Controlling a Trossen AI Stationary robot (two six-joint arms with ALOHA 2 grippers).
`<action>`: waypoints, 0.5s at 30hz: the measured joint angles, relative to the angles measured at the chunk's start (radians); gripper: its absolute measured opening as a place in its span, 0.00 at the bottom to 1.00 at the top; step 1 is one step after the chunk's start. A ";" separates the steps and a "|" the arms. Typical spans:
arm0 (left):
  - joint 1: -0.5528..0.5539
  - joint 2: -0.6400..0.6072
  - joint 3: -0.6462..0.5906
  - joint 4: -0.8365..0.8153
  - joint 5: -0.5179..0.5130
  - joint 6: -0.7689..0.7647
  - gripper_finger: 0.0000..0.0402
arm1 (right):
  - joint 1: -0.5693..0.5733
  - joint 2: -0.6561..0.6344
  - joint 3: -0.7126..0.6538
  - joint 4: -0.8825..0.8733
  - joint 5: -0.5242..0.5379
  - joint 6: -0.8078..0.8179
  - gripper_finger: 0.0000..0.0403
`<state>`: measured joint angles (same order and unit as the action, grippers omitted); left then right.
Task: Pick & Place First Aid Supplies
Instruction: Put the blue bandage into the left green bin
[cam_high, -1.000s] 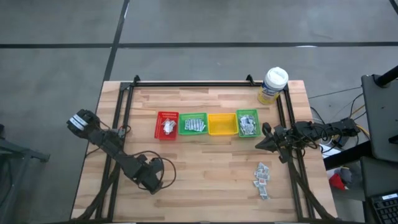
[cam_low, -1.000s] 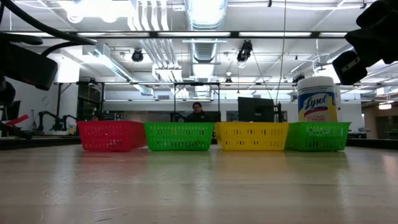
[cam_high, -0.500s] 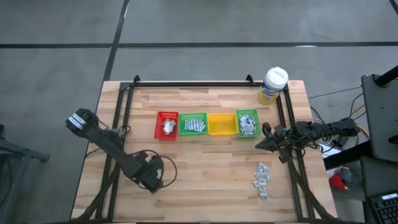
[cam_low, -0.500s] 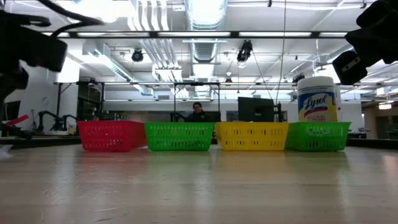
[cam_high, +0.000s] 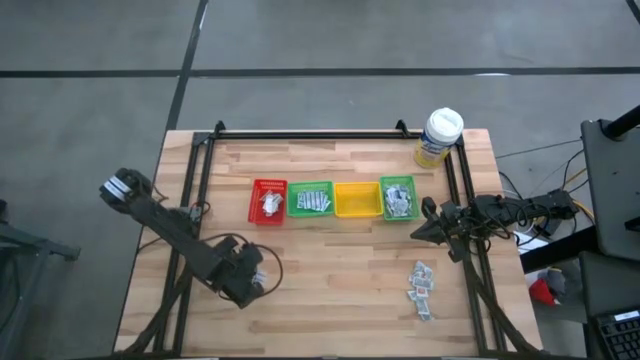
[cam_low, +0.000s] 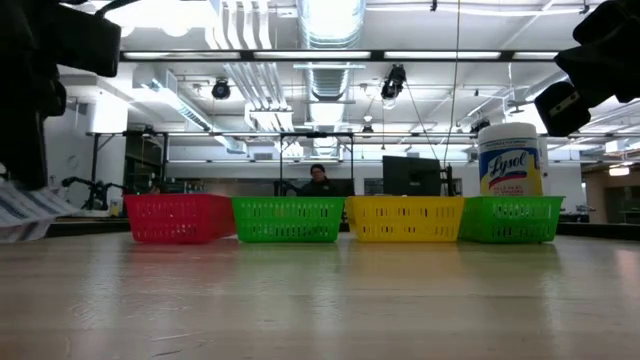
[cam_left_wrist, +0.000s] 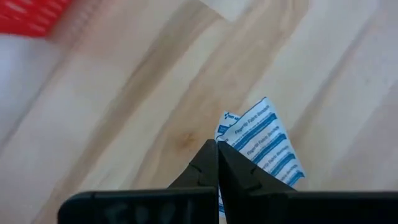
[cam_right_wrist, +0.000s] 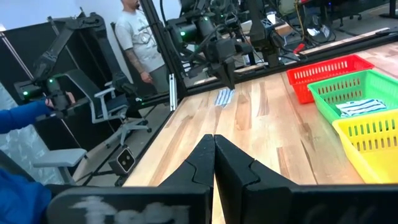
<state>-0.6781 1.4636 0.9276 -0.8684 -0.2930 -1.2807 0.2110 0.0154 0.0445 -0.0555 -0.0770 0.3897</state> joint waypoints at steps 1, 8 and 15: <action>0.000 0.003 -0.001 -0.006 -0.018 -0.004 0.00 | 0.000 0.000 0.000 0.000 0.000 0.001 0.02; 0.003 0.037 -0.054 -0.004 -0.061 -0.060 0.00 | 0.000 0.000 0.000 0.000 0.000 0.002 0.02; 0.003 0.041 -0.079 0.007 -0.061 -0.084 0.00 | 0.000 0.000 0.000 0.000 0.000 0.002 0.02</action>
<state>-0.6754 1.5047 0.8490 -0.8610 -0.3541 -1.3651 0.2111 0.0158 0.0444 -0.0559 -0.0772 0.3916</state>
